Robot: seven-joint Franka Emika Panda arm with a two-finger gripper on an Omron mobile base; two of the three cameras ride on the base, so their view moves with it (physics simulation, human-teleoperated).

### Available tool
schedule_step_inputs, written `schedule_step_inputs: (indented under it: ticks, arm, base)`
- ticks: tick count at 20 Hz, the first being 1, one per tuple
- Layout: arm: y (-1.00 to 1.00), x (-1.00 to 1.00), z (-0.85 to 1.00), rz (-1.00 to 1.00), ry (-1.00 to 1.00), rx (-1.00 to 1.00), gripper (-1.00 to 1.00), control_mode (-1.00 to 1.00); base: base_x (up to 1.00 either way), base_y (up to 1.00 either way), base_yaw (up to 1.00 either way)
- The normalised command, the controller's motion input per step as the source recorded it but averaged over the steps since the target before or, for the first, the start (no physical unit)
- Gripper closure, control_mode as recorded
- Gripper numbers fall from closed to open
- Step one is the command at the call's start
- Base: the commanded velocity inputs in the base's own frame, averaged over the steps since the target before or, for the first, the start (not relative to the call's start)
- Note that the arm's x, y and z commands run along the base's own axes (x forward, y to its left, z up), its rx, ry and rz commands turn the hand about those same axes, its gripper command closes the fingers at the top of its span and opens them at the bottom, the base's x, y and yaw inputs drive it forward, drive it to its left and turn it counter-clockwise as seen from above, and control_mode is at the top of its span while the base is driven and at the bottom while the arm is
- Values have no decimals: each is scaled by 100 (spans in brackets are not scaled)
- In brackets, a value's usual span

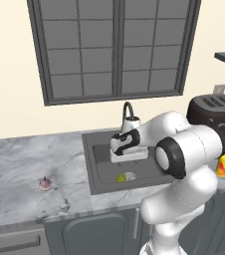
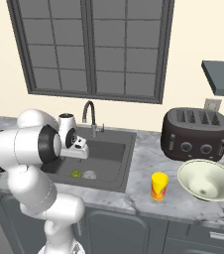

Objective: Remove the garlic and broccoli from the sink. Then move the bowl and cup from the counter to the sink for washing.

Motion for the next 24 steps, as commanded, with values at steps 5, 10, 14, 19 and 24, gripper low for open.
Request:
schedule_step_inputs:
  ticks: [5,10,14,19,24]
  arm:
    - [0,1,-13,-7,0,0,-100,-100]
    - [0,4,-16,-8,0,0,-100,-100]
    - [1,3,-17,-8,0,0,-100,-100]
    - [1,1,-14,-8,0,0,-100,-100]
    - [2,0,-13,-5,0,0,-100,-100]
  base:
    - [0,0,0]
    - [0,0,0]
    - [0,0,0]
    - [0,0,0]
    - [0,0,0]
